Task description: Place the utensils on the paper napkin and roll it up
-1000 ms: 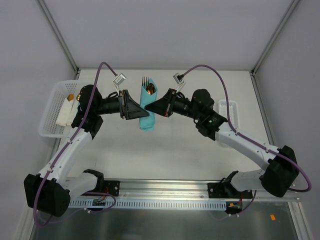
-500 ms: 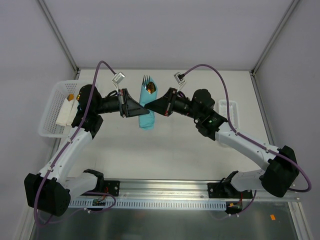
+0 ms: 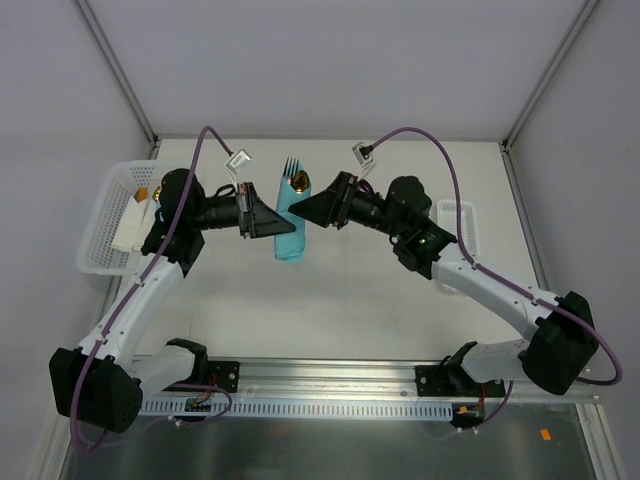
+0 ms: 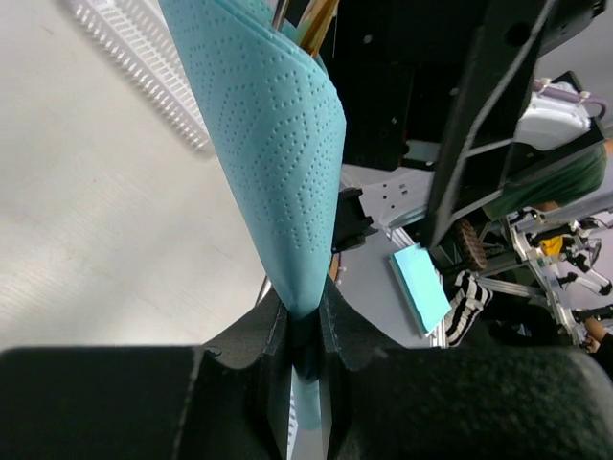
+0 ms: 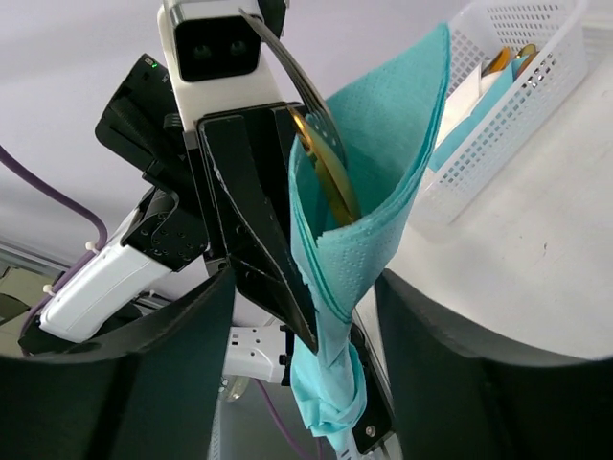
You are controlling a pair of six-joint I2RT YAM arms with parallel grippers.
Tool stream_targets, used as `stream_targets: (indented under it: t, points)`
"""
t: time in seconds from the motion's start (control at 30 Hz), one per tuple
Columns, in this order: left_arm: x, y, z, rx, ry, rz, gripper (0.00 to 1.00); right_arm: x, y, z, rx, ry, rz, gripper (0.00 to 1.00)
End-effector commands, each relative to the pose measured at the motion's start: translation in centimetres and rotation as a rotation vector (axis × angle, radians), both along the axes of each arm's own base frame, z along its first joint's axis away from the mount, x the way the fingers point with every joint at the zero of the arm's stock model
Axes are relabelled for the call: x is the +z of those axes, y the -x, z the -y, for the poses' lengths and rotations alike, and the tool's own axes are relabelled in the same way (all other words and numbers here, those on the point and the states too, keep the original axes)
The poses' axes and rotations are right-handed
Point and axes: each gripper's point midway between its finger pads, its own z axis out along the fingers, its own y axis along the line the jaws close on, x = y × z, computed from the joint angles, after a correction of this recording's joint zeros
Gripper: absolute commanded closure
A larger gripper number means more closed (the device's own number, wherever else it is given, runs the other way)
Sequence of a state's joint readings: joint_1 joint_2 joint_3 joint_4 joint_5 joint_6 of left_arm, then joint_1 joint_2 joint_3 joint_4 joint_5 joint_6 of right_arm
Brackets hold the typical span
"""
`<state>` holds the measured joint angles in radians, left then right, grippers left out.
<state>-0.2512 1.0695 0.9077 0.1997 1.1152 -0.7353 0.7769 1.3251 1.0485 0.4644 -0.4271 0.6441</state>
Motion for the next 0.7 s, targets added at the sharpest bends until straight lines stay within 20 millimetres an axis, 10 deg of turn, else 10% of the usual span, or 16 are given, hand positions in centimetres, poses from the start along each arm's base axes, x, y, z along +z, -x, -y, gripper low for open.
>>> stream_targets:
  t: [0.0, 0.4, 0.67]
  points:
    - [0.8, -0.1, -0.9, 0.020, -0.030, 0.086, 1.00, 2.4, -0.1, 1.0, -0.020, -0.044, 0.055, 0.34]
    - [-2.2, -3.6, -6.4, 0.115, -0.180, 0.076, 1.00, -1.9, -2.5, 4.3, -0.132, 0.078, -0.016, 0.01]
    - [-3.4, -10.1, -16.3, 0.311, -0.363, 0.013, 1.00, -4.4, -2.5, 5.2, -0.129, 0.145, -0.057, 0.01]
